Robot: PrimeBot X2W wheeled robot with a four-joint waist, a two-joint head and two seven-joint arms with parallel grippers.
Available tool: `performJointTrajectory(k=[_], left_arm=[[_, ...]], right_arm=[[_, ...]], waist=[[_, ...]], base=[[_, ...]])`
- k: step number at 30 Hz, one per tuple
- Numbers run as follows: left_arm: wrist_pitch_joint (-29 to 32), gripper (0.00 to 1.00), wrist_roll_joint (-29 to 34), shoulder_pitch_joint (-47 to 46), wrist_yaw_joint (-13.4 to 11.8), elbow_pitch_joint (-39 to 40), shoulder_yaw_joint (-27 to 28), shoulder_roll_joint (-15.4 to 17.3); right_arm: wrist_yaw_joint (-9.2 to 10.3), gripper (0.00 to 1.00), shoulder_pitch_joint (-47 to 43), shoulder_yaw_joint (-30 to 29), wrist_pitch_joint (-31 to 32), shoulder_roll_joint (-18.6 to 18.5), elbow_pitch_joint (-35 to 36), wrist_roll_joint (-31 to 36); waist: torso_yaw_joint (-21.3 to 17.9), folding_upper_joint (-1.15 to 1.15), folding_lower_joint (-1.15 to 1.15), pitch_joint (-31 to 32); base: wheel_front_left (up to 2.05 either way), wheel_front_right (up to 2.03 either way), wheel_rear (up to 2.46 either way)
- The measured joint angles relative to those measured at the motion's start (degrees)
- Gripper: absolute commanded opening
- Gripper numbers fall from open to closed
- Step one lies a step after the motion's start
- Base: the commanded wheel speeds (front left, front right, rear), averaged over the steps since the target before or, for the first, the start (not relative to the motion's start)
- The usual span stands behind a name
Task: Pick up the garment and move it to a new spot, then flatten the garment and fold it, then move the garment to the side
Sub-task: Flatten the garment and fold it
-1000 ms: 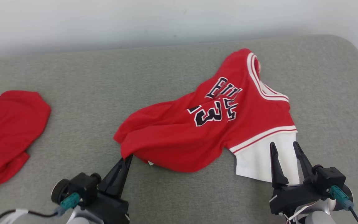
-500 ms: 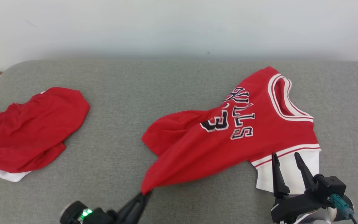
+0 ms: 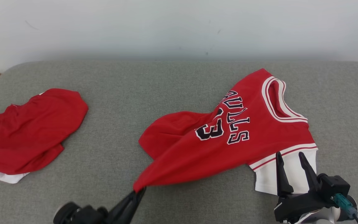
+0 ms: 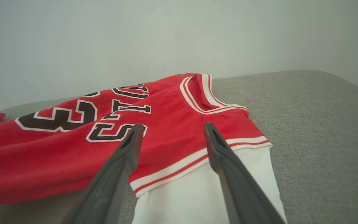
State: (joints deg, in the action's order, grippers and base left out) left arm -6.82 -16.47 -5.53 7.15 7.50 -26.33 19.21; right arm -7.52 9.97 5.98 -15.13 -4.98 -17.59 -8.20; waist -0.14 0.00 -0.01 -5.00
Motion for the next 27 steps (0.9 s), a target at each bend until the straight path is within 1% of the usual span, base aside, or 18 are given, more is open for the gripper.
performJointTrajectory(k=[4,9,13,14,17,22,24,25,26,27], left_arm=[[-2.2,0.0,0.2,-6.0,0.0,-4.9,0.5,-1.5],[-3.7,0.0,0.2,-13.6,0.1,-12.8,0.0,-2.3],[-5.4,0.0,-1.3,-18.8,0.2,-19.5,-0.6,-2.4],[-6.2,0.0,-2.0,-21.1,0.3,-23.0,-1.1,-2.3],[-7.1,0.0,-3.0,-24.5,0.3,-27.9,-2.4,-2.2],[-8.0,0.0,-5.8,-30.4,0.3,-34.5,-2.9,-2.9],[-8.1,0.0,-5.8,-32.0,0.3,-35.8,-3.4,-3.1],[-8.1,0.24,-5.8,-32.6,0.3,-36.2,-3.2,-3.2],[-8.1,0.76,-5.4,-33.0,0.3,-36.3,-2.8,-3.4],[-8.1,1.0,-5.2,-33.3,0.3,-36.4,-2.1,-3.5]], right_arm=[[0.0,1.0,0.2,0.2,0.0,-0.1,-0.3,0.0],[0.0,1.0,1.7,0.9,0.0,-0.3,-1.2,0.0],[0.0,1.0,2.5,1.1,0.0,-0.4,-1.8,-0.1],[0.0,1.0,2.6,1.2,0.0,-0.5,-2.2,-0.1],[0.0,1.0,3.4,1.1,0.0,-0.7,-2.6,-0.3],[0.0,1.0,3.7,0.9,0.0,-0.9,-3.3,-0.3],[0.0,1.0,4.1,0.9,0.0,-0.9,-3.5,-0.3],[0.0,1.0,4.3,0.9,0.0,-0.8,-3.6,-0.3],[0.0,1.0,4.6,1.0,0.0,-0.8,-3.7,-0.3],[0.0,1.0,4.7,1.0,0.0,-0.8,-3.8,-0.3]], waist=[[-0.6,0.0,0.0,-0.6],[-1.7,0.0,0.01,-1.3],[-3.0,0.0,0.01,-2.1],[-3.7,0.0,0.01,-2.6],[-4.7,0.0,0.01,-3.3],[-5.8,0.0,0.02,-4.6],[-6.0,0.01,0.02,-4.9],[-6.1,0.0,0.02,-5.1],[-6.1,0.01,0.02,-5.2],[-6.1,0.01,0.02,-5.2]], base=[[0.0,0.0,0.0],[0.0,0.0,0.0],[0.0,0.0,0.0],[0.0,0.0,0.0],[0.0,0.0,0.0],[0.0,0.0,0.0],[0.0,0.0,0.0],[0.0,0.0,0.0],[0.0,0.0,0.0],[0.0,0.0,0.0]])
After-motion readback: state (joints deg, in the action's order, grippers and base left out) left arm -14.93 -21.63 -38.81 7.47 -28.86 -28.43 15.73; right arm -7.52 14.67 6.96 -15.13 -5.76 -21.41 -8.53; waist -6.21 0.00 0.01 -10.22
